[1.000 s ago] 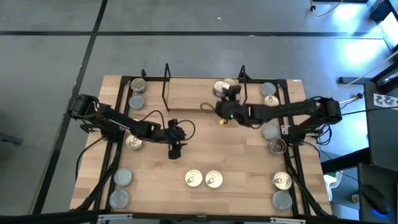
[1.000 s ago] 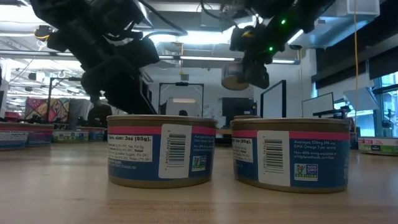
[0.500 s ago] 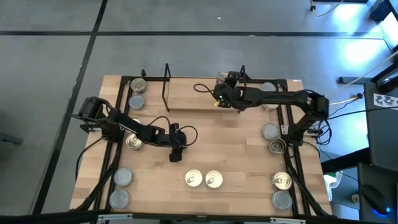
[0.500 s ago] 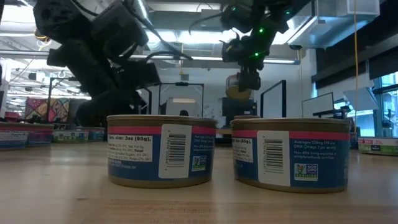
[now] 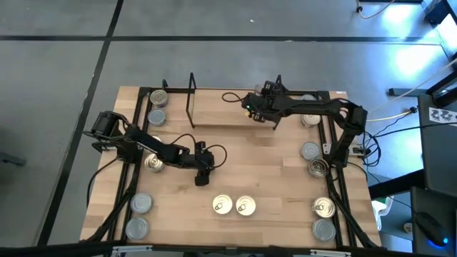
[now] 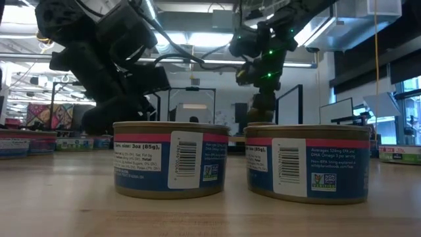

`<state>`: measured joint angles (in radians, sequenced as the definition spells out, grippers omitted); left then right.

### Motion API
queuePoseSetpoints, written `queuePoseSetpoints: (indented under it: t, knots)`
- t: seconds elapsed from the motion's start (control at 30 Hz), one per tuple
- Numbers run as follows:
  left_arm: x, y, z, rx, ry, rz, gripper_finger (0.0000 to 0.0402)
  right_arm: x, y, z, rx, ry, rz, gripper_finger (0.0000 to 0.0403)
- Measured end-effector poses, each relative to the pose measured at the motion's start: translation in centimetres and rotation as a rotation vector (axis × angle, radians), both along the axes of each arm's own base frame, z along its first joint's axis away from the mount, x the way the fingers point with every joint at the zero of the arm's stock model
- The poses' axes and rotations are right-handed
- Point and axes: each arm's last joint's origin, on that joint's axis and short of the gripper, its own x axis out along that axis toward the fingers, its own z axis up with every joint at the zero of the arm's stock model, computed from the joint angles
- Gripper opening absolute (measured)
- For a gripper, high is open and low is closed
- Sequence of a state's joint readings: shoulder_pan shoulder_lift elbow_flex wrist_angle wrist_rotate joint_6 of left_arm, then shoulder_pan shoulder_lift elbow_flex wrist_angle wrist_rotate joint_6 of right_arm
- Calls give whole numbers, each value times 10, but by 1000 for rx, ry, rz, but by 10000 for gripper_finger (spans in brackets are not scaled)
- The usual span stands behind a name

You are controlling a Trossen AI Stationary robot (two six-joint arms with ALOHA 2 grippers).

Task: Stack canned seafood by type on shelf
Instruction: Stack the blue and pink tuna can on top of the blue and pink tuna can on the shelf, then put the blue and pink tuna can on the shelf aligned with the other blue and pink tuna cans

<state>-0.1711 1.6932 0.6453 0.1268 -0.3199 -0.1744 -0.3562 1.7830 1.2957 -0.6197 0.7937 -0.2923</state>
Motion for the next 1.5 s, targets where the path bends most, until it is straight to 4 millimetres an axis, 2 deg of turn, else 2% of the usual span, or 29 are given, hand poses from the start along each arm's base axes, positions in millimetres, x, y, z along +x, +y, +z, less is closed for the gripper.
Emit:
queuePoseSetpoints:
  t: [0.23,0.73,0.8,0.93,1.0,1.1,1.2,1.33,1.5]
  knots:
    - [0,0,0,9,2,-12,214,3,-6,-11,-7,36,-15,199]
    - [1,0,0,12,-4,-16,214,-1,-22,-14,-20,58,-31,199]
    - [1,0,0,12,-4,-16,214,-2,-22,-14,-14,63,-31,220]
    - [1,0,0,12,-4,-16,214,-2,-21,-17,25,59,-12,300]
    - [1,0,0,12,-4,-17,214,-2,-21,-16,28,52,-9,327]
    - [1,0,0,12,-4,-16,214,-1,-21,-16,26,51,-9,346]
    - [1,0,0,11,-4,-16,214,-2,-21,-14,27,47,-7,348]
    - [1,0,0,11,-4,-16,214,-2,-8,-4,34,37,34,336]
    - [1,0,0,15,-7,-21,214,-1,37,30,37,-63,165,320]
